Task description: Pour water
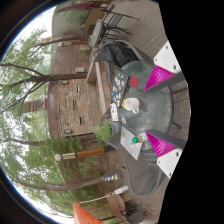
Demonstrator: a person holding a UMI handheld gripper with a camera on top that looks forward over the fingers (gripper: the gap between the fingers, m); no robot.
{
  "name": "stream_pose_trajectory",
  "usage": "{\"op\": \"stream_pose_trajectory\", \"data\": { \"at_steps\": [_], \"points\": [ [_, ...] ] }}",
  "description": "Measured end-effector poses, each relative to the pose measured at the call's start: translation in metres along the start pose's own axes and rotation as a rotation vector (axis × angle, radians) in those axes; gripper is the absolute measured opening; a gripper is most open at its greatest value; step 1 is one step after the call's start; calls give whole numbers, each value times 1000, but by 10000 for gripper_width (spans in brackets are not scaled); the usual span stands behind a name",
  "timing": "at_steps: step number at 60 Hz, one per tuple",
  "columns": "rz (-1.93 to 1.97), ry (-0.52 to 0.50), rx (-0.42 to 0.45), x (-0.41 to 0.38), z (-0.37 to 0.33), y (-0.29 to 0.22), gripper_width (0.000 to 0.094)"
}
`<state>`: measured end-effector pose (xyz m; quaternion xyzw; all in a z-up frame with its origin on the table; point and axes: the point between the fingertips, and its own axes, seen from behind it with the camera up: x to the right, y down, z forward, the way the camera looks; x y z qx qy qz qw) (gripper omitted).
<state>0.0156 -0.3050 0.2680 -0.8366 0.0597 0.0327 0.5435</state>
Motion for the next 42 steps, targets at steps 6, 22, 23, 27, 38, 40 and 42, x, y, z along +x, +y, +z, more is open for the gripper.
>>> {"op": "stream_pose_trajectory", "data": {
  "at_steps": [6, 22, 23, 27, 38, 40, 42],
  "points": [
    [4, 28, 0, 1, 1, -2, 817],
    [-39, 25, -13, -88, 18, 2, 810],
    [-43, 25, -18, -93, 20, 4, 810],
    [-56, 8, -34, -114, 35, 14, 810],
    [-65, -72, 6, -166, 118, 46, 810],
    [-65, -79, 23, -173, 136, 49, 804],
    [-72, -79, 44, -178, 156, 52, 796]
  ]
}}
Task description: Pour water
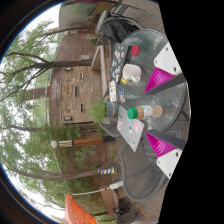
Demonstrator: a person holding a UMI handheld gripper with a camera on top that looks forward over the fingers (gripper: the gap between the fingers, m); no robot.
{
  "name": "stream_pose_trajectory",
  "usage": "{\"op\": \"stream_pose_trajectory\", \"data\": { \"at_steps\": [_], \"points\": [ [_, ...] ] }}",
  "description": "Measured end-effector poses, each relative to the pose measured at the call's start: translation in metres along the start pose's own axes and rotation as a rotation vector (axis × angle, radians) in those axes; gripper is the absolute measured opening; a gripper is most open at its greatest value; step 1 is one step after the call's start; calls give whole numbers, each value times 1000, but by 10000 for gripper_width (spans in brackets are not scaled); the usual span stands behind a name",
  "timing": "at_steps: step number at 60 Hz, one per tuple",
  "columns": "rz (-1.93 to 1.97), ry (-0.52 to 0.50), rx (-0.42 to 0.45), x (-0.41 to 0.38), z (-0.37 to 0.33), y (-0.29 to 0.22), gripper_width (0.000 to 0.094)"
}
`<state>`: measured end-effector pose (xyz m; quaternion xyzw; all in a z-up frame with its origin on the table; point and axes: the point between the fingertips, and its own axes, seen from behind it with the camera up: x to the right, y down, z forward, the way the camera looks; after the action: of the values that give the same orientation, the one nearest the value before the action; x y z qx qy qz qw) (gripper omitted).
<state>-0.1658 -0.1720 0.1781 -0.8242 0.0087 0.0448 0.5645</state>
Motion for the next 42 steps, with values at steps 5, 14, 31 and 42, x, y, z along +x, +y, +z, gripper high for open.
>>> {"op": "stream_pose_trajectory", "data": {
  "at_steps": [5, 14, 31, 42],
  "points": [
    [-37, 18, 54, -1, 52, 8, 785],
    [-86, 63, 106, 9, 131, 26, 785],
    [-141, -21, 179, -7, 191, 34, 419],
    [-196, -113, 90, -18, 196, 41, 326]
  ]
}}
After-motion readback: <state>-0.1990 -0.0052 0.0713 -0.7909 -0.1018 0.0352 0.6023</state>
